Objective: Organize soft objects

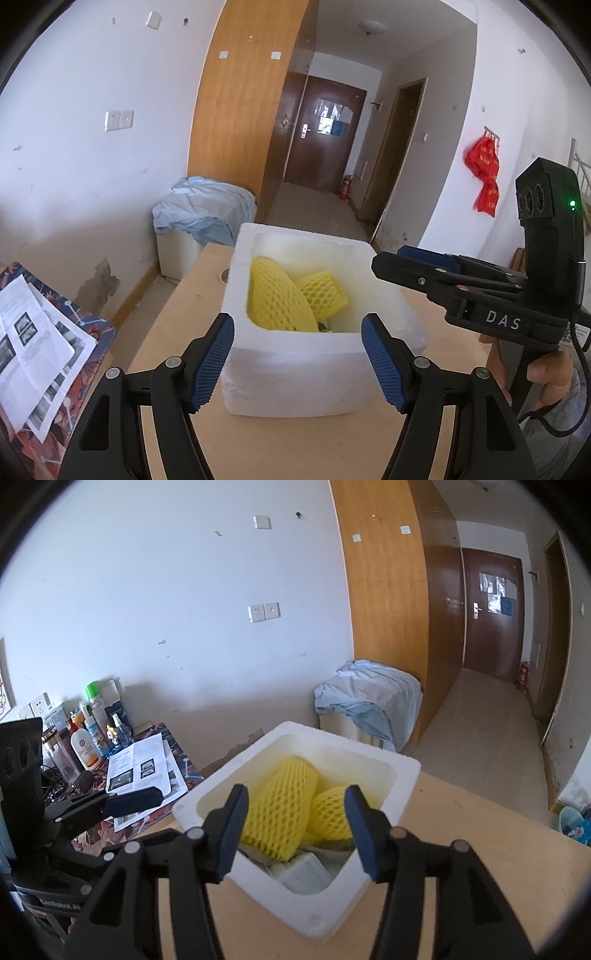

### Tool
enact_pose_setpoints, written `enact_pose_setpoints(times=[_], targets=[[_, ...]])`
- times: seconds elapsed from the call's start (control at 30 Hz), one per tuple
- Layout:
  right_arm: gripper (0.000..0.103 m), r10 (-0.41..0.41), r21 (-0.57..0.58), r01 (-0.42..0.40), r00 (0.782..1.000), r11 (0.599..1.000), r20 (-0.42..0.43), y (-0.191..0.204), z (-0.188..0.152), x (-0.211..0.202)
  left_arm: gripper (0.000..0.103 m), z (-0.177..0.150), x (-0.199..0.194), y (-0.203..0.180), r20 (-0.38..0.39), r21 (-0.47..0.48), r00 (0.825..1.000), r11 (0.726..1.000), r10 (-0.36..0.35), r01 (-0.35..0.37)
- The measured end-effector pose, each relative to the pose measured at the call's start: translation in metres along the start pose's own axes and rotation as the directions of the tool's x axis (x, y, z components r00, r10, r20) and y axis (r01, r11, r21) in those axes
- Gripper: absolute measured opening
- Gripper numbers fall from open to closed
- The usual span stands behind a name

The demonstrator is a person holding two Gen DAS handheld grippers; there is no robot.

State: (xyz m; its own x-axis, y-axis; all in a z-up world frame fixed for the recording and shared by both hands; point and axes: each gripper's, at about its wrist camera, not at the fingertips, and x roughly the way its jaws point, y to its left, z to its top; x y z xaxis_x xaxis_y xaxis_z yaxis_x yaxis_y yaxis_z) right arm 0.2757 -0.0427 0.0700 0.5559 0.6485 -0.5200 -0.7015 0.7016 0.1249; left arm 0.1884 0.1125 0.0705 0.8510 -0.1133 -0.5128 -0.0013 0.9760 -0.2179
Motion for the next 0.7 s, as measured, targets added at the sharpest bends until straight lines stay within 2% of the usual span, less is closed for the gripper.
enact_pose_setpoints(times=[0.1,0.13,0.17,0.2,0.23,0.4,0.5,0.57,0.7], targets=[[0.059,-0.018,0.002,0.018,1.0,1.0,-0.001,0.002,-0.007,-0.007,0.072,-0.003,-0.002,-0.003,0.005,0.005,1.0,1.0,-0.015,0.015],[0.063,-0.029,0.01,0.029,1.0,1.0,-0.005,0.0,-0.01,-0.009,0.073,-0.004,-0.003,-0.003,0.006,0.007,1.0,1.0,-0.018,0.018],[0.071,-0.039,0.025,0.04,0.999,0.999,-0.012,-0.002,-0.015,-0.012,0.078,-0.006,-0.003,-0.005,0.006,0.01,1.0,1.0,-0.022,0.022],[0.074,-0.045,0.038,0.045,0.999,0.998,-0.017,-0.005,-0.02,-0.015,0.082,-0.008,-0.002,-0.005,0.006,0.01,1.0,1.0,-0.019,0.019],[0.075,-0.051,0.049,0.052,0.998,0.997,-0.021,-0.007,-0.024,-0.017,0.085,-0.011,-0.002,-0.006,0.01,0.006,1.0,1.0,-0.016,0.016],[0.075,-0.084,0.104,0.091,0.994,0.99,-0.065,-0.016,-0.047,-0.031,0.085,-0.021,-0.003,-0.014,-0.006,-0.001,0.998,0.998,-0.061,0.061],[0.076,-0.11,0.139,0.12,0.991,0.983,-0.077,-0.021,-0.061,-0.042,0.091,-0.03,-0.008,-0.025,-0.003,0.023,0.998,0.998,-0.065,0.065],[0.083,-0.129,0.166,0.142,0.988,0.976,-0.086,-0.025,-0.071,-0.051,0.097,-0.037,-0.012,-0.032,0.01,0.033,0.998,0.997,-0.068,0.067],[0.091,-0.142,0.228,0.163,0.984,0.96,-0.107,-0.03,-0.091,-0.066,0.098,-0.053,-0.018,-0.046,0.004,0.049,0.995,0.994,-0.097,0.096]])
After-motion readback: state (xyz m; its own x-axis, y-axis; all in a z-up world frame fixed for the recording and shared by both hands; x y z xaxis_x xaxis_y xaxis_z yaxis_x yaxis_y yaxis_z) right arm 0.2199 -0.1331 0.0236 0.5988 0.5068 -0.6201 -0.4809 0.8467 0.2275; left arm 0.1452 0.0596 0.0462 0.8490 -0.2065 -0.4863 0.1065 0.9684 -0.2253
